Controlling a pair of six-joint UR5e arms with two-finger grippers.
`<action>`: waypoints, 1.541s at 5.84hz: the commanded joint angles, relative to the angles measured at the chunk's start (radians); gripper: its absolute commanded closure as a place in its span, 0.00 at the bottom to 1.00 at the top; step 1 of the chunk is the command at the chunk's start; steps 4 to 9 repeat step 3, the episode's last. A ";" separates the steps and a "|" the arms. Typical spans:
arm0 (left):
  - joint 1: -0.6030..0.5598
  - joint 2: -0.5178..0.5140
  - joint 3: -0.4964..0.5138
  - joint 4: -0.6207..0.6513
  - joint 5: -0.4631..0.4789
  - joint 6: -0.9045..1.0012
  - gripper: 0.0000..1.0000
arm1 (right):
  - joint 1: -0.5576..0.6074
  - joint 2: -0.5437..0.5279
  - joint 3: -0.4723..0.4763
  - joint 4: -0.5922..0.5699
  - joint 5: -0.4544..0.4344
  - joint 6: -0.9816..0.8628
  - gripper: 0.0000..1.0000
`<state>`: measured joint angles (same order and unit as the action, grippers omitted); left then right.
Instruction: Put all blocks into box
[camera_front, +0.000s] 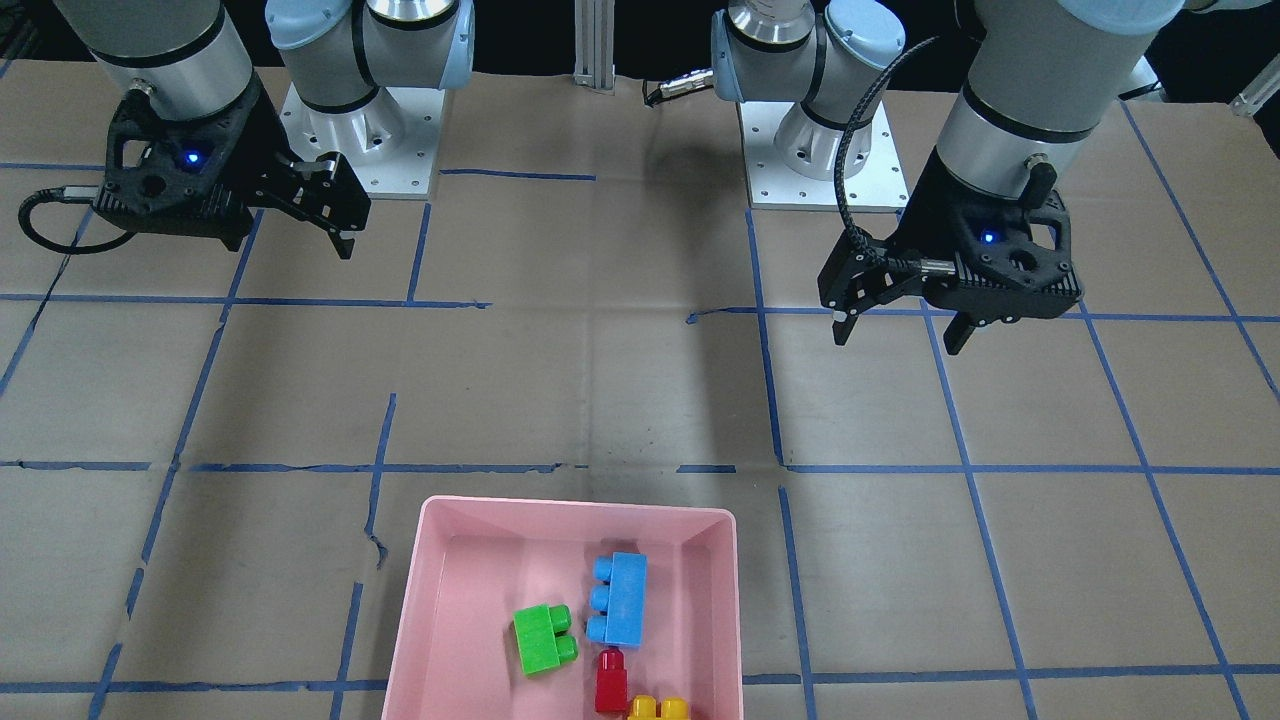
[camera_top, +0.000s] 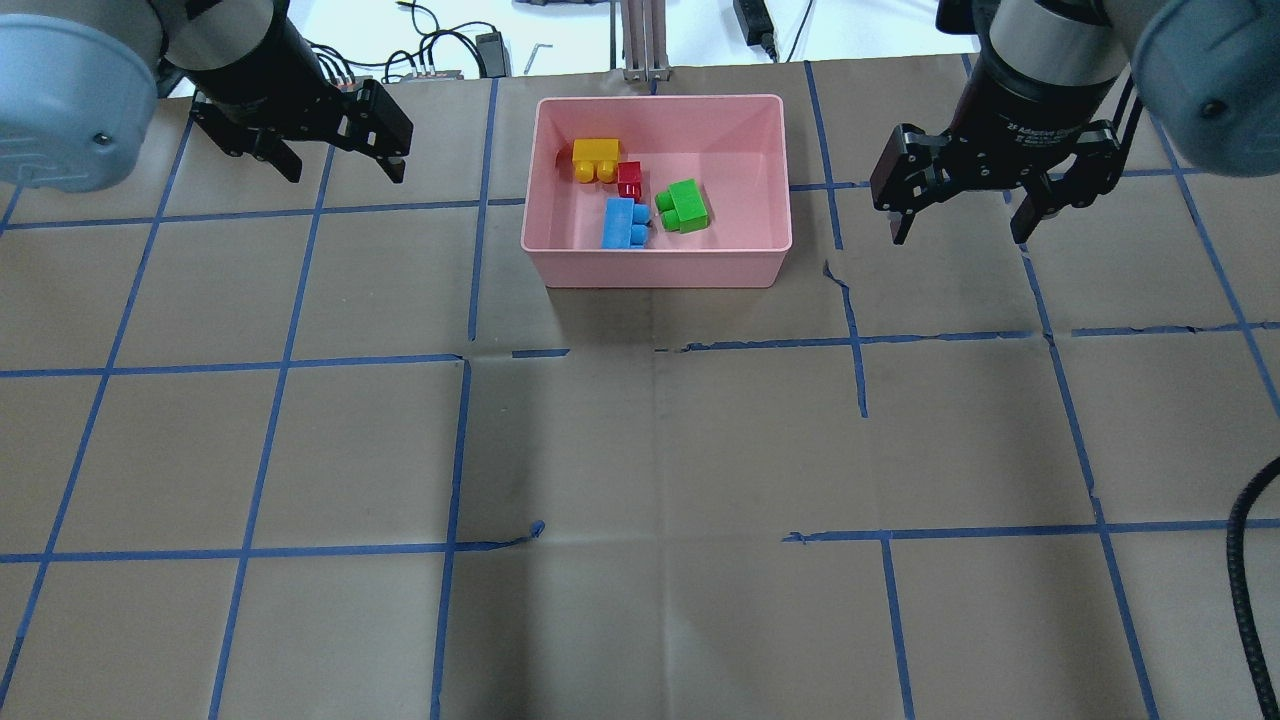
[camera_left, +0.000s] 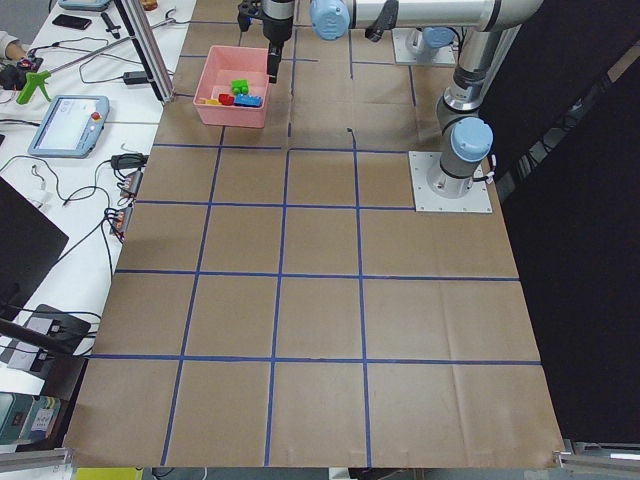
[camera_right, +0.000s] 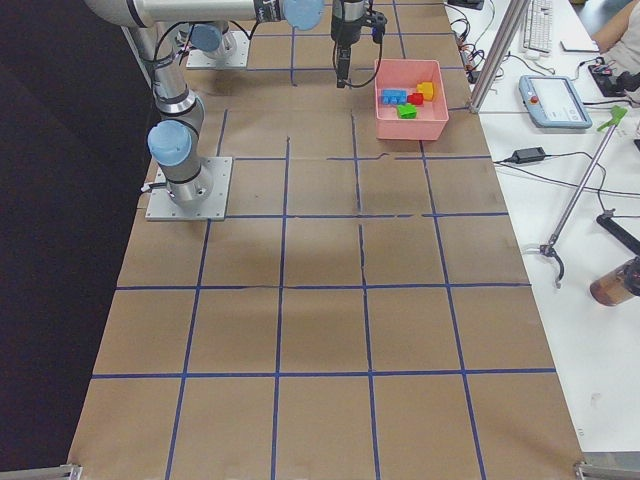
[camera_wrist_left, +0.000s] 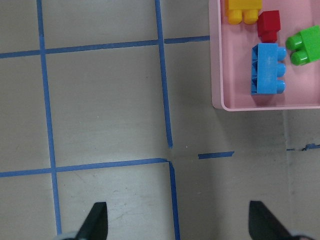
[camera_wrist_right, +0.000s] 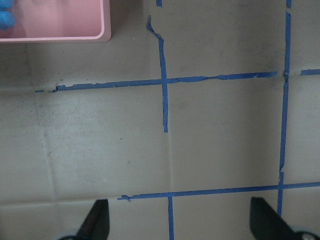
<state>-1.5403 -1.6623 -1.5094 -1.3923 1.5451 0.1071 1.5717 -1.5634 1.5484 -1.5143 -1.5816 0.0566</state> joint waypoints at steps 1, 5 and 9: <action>0.008 0.062 -0.014 -0.008 0.006 0.000 0.01 | 0.001 0.005 -0.001 -0.004 0.003 0.000 0.00; 0.008 0.096 -0.032 -0.043 0.001 0.000 0.01 | 0.001 0.005 0.002 -0.009 0.008 -0.001 0.00; 0.008 0.096 -0.032 -0.043 0.001 0.000 0.01 | 0.001 0.005 0.002 -0.009 0.008 -0.001 0.00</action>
